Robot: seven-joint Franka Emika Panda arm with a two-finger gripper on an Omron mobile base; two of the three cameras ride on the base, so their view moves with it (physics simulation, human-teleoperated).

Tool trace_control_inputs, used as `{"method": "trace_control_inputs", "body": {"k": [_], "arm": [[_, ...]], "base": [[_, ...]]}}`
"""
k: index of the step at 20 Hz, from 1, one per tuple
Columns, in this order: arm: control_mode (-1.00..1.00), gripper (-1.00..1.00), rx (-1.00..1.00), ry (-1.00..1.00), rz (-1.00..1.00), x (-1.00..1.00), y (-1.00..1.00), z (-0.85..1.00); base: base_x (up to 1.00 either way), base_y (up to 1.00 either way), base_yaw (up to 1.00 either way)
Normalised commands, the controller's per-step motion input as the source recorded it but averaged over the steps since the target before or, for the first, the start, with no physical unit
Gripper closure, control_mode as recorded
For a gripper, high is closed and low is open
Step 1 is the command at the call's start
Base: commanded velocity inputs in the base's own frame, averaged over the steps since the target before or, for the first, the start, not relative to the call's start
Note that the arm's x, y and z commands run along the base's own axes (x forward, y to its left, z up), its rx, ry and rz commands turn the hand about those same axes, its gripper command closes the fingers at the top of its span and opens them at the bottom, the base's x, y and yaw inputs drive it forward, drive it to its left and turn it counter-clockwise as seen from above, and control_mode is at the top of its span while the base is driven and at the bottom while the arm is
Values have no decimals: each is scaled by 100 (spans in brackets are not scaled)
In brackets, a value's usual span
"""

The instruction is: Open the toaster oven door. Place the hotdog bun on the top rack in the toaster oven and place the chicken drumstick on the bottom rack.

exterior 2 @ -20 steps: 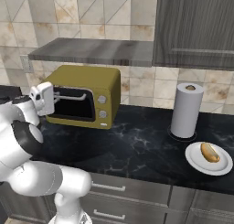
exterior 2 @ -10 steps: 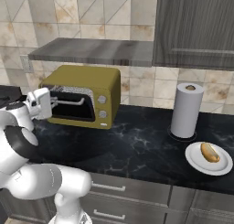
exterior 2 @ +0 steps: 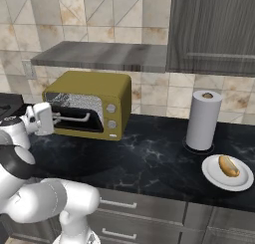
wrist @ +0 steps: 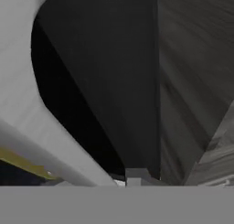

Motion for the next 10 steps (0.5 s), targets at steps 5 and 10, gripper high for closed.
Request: {"method": "trace_control_inputs", "body": {"k": [5,10], "arm": [[-100,100,3,2,-3,-36,0,-11],[-100,100,2,6,-5,-28,0,-15]], "base": [[0,0,0],[0,0,0]]}}
